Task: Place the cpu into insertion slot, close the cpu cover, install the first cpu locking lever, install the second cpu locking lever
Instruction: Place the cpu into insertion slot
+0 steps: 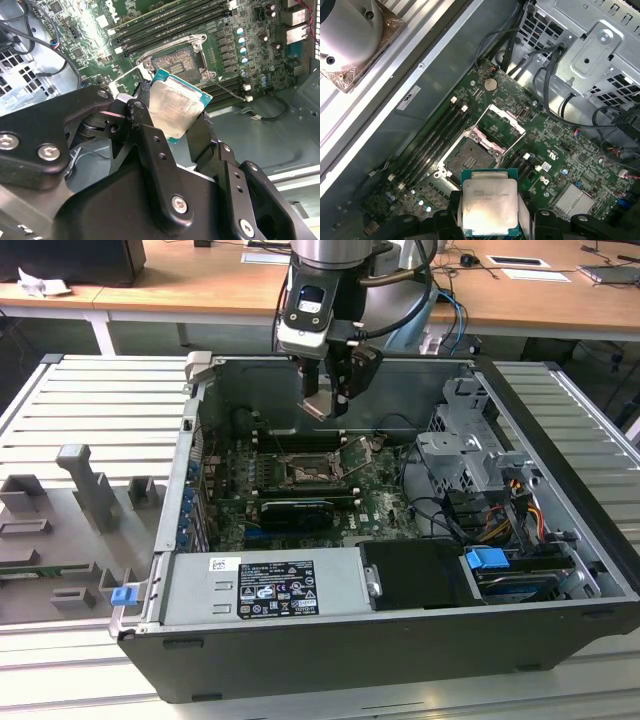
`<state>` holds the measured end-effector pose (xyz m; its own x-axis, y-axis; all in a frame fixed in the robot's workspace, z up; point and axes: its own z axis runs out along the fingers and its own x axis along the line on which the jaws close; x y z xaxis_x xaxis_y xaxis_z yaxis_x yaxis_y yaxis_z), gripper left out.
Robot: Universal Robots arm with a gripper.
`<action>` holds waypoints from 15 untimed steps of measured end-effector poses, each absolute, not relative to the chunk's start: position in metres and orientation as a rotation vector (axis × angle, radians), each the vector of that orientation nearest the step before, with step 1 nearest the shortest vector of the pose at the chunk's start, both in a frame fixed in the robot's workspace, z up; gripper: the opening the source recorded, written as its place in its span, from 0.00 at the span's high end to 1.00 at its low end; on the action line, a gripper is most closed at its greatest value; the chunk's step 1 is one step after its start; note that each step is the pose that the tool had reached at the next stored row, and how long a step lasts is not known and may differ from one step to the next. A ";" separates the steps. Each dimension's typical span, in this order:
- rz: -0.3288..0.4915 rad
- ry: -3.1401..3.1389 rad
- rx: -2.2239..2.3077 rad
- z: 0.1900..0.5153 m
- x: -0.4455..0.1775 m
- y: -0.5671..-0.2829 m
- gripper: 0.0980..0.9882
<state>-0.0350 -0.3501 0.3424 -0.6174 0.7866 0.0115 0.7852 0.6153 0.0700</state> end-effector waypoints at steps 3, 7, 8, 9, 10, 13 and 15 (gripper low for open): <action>0.106 2.787 1.399 0.341 -0.035 -0.350 0.51; 0.104 2.745 1.476 0.339 -0.035 -0.350 0.51; 0.104 2.730 1.502 0.338 -0.035 -0.350 0.51; 0.103 2.718 1.522 0.338 -0.035 -0.350 0.51; 0.103 2.711 1.534 0.337 -0.035 -0.350 0.51; 0.103 2.691 1.568 0.336 -0.035 -0.350 0.51; 0.102 2.676 1.593 0.335 -0.035 -0.350 0.51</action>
<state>-0.0349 -0.3501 0.3353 -0.4771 0.8788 0.0113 0.8771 0.4752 0.0698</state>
